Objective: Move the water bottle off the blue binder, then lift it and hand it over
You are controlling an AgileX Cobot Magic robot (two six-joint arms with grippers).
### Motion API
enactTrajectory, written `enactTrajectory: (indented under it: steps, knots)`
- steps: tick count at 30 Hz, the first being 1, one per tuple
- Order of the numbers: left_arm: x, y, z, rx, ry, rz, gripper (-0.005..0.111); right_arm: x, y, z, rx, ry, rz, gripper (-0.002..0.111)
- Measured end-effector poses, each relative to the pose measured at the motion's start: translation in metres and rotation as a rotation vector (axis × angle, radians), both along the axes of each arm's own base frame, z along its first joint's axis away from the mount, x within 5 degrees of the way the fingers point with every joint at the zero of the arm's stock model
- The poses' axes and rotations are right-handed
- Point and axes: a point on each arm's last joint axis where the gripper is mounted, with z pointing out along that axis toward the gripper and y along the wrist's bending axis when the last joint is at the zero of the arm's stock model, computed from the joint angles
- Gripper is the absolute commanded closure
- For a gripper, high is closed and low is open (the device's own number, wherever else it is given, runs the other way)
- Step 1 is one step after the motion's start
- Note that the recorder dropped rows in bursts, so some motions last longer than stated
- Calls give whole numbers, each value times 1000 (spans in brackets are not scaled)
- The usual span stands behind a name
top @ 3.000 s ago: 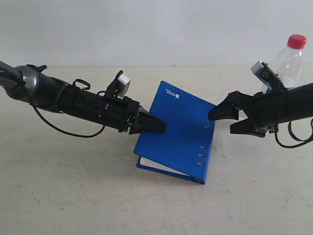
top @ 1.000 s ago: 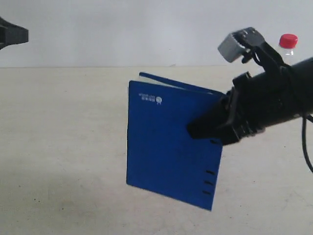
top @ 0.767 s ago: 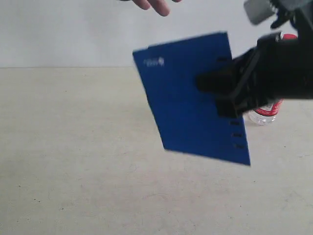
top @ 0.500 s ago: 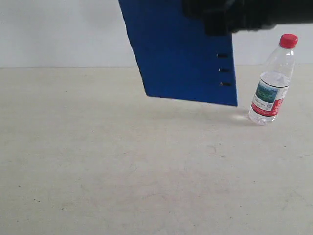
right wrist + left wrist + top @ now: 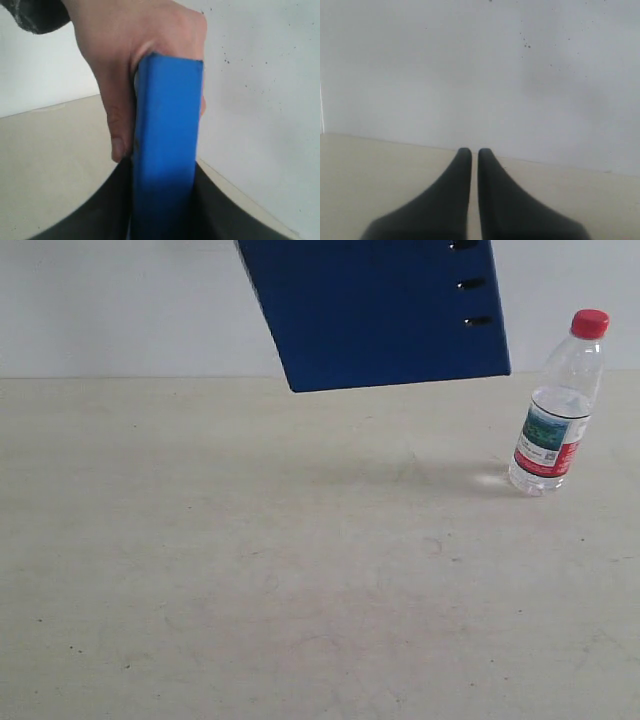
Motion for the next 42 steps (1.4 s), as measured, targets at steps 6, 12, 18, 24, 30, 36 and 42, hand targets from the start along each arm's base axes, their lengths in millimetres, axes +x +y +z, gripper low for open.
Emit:
enactTrajectory:
  steps: [6, 12, 18, 24, 30, 36, 42]
  knots:
    - [0, 0, -7, -24, 16, 0, 102, 1, -1, 3, 10, -14, -21, 56]
    - [-2, 8, -5, -20, -8, 88, 102, -24, -25, 32, 36, -196, -129, 64]
    - [-18, 8, 4, 0, -120, 122, 102, -99, -71, 62, 88, -271, -190, 108]
    - [-43, 2, 12, 56, -273, 125, 102, -149, -116, 17, -43, 56, -411, 108]
    - [-45, -1, 13, 69, -286, 96, 102, -126, -102, -69, 260, 164, -408, 108]
    - [-45, -1, 12, 69, -284, 94, 102, -101, -108, -181, 531, 332, -602, 108]
    - [-45, -2, 12, 70, -283, 89, 102, -110, -110, -230, 382, 440, -630, 108]
